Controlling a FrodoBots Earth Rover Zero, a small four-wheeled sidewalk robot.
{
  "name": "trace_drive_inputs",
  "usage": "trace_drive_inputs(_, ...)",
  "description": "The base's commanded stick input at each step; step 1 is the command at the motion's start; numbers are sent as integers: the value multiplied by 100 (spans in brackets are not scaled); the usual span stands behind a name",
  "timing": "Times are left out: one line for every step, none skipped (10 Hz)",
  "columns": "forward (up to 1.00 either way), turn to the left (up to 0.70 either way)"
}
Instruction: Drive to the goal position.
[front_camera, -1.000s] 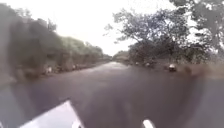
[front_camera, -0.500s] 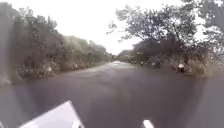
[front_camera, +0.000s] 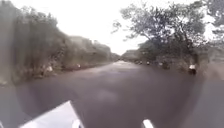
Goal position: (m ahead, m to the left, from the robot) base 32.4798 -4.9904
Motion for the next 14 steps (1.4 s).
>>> trace_drive_inputs(100,0)
trace_drive_inputs(100,0)
trace_drive_inputs(100,0)
trace_drive_inputs(100,0)
trace_drive_inputs(100,0)
trace_drive_inputs(100,0)
trace_drive_inputs(100,0)
trace_drive_inputs(100,0)
trace_drive_inputs(100,0)
trace_drive_inputs(100,0)
trace_drive_inputs(100,0)
trace_drive_inputs(100,0)
trace_drive_inputs(100,0)
trace_drive_inputs(100,0)
